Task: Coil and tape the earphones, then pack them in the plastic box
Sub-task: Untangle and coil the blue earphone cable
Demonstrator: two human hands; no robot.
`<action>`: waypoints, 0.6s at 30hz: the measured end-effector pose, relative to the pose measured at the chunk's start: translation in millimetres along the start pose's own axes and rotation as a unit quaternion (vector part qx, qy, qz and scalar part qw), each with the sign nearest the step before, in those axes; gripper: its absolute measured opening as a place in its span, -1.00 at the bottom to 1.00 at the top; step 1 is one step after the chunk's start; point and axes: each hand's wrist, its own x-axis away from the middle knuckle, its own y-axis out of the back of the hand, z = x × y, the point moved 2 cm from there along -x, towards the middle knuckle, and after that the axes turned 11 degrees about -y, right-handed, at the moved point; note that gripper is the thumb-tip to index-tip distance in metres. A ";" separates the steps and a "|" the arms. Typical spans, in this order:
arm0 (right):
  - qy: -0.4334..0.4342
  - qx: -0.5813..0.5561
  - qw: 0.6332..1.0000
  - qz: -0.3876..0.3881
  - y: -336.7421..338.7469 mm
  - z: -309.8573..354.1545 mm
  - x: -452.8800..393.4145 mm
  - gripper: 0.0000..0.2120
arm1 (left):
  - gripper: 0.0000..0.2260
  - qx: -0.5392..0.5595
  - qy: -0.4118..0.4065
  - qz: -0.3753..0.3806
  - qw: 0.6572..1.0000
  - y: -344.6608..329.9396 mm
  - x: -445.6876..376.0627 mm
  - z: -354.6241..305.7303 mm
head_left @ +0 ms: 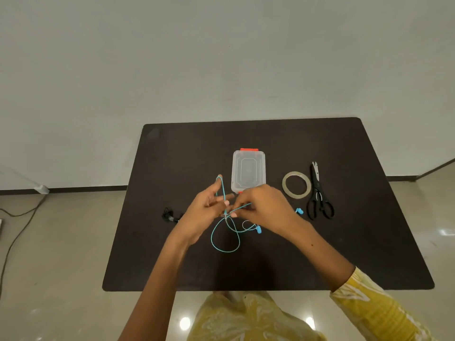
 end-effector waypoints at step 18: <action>0.082 -0.199 0.976 0.036 31.6 -23.3 -14.8 -0.87 | -0.46 0.054 0.038 0.225 0.972 -4.3 5.1 -14.7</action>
